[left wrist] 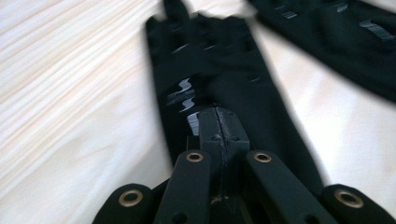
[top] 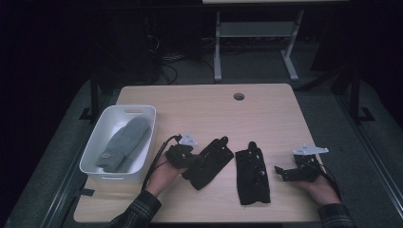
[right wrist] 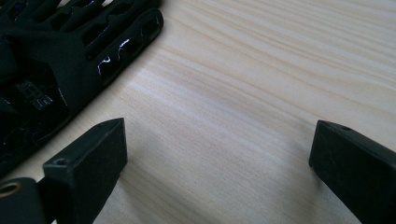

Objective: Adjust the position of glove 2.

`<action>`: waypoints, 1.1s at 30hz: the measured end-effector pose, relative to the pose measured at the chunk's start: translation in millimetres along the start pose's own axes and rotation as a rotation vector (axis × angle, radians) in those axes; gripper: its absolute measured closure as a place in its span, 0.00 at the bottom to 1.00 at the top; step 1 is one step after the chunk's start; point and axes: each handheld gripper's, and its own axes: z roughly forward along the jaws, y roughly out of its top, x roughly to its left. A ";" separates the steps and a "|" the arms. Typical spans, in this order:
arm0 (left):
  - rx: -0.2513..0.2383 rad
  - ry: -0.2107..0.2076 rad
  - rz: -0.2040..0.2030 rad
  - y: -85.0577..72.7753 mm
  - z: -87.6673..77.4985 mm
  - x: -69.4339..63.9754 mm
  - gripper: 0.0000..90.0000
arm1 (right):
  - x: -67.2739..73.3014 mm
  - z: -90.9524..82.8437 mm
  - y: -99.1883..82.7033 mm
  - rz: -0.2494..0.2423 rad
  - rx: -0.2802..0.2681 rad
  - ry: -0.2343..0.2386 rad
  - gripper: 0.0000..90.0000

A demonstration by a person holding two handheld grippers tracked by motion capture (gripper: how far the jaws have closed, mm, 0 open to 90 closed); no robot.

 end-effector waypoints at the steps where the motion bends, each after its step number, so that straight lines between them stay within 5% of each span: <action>1: 0.007 0.002 -0.006 -2.2 1.7 1.4 0.99 | 0.0 0.0 0.0 0.000 0.000 0.000 0.04; 6: 0.054 -0.007 0.000 -10.5 6.0 -0.5 0.99 | 0.0 0.0 0.0 0.000 0.000 0.000 0.04; 12: 0.036 -0.056 -0.013 -18.0 4.7 -12.9 0.99 | 0.3 0.2 0.1 -0.003 0.003 0.004 0.03; 20: 0.041 -0.125 0.040 -21.0 6.6 -33.2 0.99 | 0.3 0.3 0.1 -0.005 0.003 0.005 0.03; 25: 0.024 -0.158 0.025 -18.0 12.1 -39.0 0.99 | 0.5 0.4 0.2 -0.003 0.000 0.005 0.03; 27: 0.018 -0.162 0.024 -18.1 11.5 -38.7 0.97 | 0.5 0.5 0.2 -0.004 0.000 0.006 0.03; 33: -0.042 -0.089 -0.013 -16.9 2.4 -28.3 0.73 | 0.3 0.5 0.2 -0.005 0.001 0.007 0.03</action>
